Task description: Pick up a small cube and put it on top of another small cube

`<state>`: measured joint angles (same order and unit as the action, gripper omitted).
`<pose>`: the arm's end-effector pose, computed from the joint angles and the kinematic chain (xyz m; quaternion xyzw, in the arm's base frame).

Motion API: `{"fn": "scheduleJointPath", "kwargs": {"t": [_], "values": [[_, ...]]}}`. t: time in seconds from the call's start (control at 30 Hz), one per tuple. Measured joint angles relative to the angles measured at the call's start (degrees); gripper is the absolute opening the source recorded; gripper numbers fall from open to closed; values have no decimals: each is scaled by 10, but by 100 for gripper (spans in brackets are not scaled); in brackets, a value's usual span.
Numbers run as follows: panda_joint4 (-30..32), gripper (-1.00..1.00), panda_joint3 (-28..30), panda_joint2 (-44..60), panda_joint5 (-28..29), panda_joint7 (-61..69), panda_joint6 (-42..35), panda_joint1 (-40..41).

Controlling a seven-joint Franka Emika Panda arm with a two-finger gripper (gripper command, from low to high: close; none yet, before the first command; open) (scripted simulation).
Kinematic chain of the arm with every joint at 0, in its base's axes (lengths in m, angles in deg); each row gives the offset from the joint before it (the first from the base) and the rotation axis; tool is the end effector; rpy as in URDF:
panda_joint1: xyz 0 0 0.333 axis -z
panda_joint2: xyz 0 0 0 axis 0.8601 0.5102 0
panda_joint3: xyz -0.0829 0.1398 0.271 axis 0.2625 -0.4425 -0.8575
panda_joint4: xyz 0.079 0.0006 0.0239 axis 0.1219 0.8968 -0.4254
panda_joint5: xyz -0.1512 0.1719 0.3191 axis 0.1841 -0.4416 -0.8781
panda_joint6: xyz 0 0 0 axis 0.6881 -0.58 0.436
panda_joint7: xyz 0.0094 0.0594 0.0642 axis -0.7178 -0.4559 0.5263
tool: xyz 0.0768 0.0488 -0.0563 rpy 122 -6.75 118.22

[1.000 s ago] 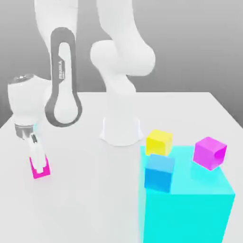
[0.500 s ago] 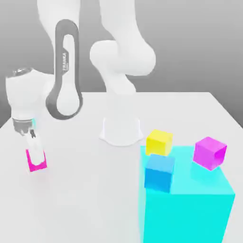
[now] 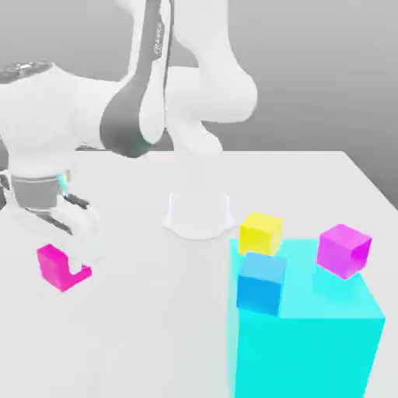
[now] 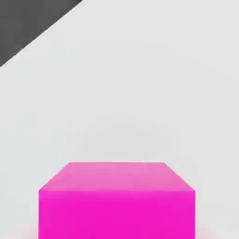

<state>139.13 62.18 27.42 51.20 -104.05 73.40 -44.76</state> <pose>0.4296 -0.1643 0.3040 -0.7983 0.6023 0.0015 0.0053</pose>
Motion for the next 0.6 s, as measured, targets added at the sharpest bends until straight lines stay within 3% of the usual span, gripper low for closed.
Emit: {"fn": "scheduleJointPath", "kwargs": {"t": [0.33,0.43,0.47,0.6], "values": [[-199,-100,-97,-25,-5,51,-225,-180],[-183,-100,-102,-6,-4,53,-189,-189],[-170,100,-102,3,-3,53,-167,-189],[-170,100,-102,3,-3,53,-167,-189]]}}
